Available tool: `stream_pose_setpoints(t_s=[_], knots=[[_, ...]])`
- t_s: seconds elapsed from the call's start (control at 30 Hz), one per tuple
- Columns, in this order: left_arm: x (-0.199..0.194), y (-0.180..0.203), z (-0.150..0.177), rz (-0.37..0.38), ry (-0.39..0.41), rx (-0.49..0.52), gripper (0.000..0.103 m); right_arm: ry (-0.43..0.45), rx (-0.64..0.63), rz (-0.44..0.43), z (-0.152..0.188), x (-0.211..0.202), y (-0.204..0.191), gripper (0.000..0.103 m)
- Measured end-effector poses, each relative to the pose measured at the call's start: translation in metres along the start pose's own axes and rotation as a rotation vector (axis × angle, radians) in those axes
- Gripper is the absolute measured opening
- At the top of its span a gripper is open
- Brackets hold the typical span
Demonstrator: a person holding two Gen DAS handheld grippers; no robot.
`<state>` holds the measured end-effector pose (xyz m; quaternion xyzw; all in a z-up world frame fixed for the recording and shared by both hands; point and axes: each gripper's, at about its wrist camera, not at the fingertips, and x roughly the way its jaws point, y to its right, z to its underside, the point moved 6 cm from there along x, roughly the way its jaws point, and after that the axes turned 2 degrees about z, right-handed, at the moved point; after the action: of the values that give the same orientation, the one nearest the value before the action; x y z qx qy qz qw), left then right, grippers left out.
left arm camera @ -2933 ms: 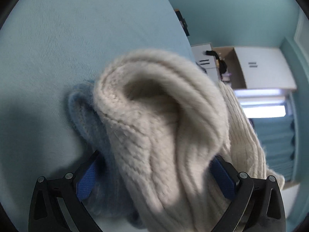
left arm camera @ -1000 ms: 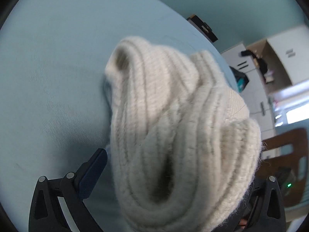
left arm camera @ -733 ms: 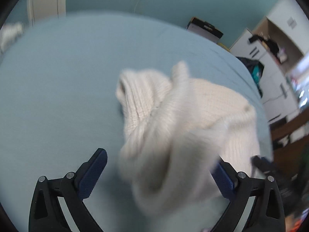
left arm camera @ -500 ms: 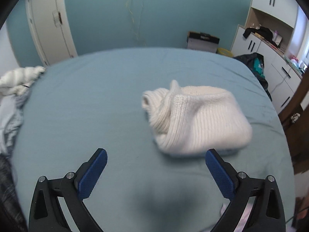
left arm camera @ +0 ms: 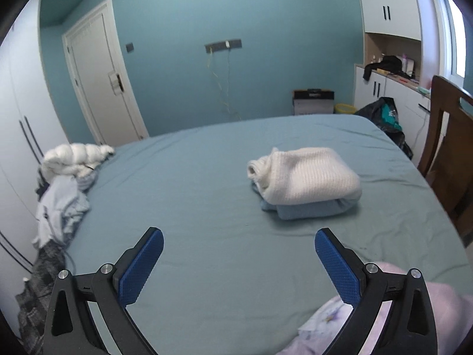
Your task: Fold small clothes
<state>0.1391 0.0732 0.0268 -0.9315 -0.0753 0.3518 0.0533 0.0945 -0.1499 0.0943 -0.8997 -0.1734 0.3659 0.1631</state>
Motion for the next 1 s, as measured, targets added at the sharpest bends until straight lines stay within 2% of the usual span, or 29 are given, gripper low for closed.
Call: stream_pose_setpoints(t_s=[0.1, 0.17, 0.27, 0.4, 0.53, 1.0], knots=[[-0.01, 0.001, 0.009, -0.005, 0.008, 0.02, 0.103, -0.041, 0.054, 0.057, 0.015, 0.004, 0.013, 0.102], [-0.009, 0.002, 0.017, -0.009, -0.001, 0.019, 0.103, -0.058, 0.045, 0.142, 0.024, 0.009, 0.021, 0.102], [-0.001, 0.006, 0.028, -0.016, -0.019, 0.03, 0.103, -0.032, 0.003, 0.311, 0.031, 0.013, 0.033, 0.102], [0.008, 0.01, 0.035, -0.019, -0.035, 0.036, 0.103, -0.015, -0.091, 0.467, 0.029, 0.014, 0.034, 0.102], [0.011, 0.011, 0.035, -0.008, -0.034, 0.017, 0.103, -0.018, -0.17, 0.485, 0.029, 0.017, 0.022, 0.102], [0.001, 0.026, 0.033, -0.002, -0.012, 0.033, 0.103, -0.022, -0.183, 0.472, 0.035, 0.022, 0.019, 0.102]])
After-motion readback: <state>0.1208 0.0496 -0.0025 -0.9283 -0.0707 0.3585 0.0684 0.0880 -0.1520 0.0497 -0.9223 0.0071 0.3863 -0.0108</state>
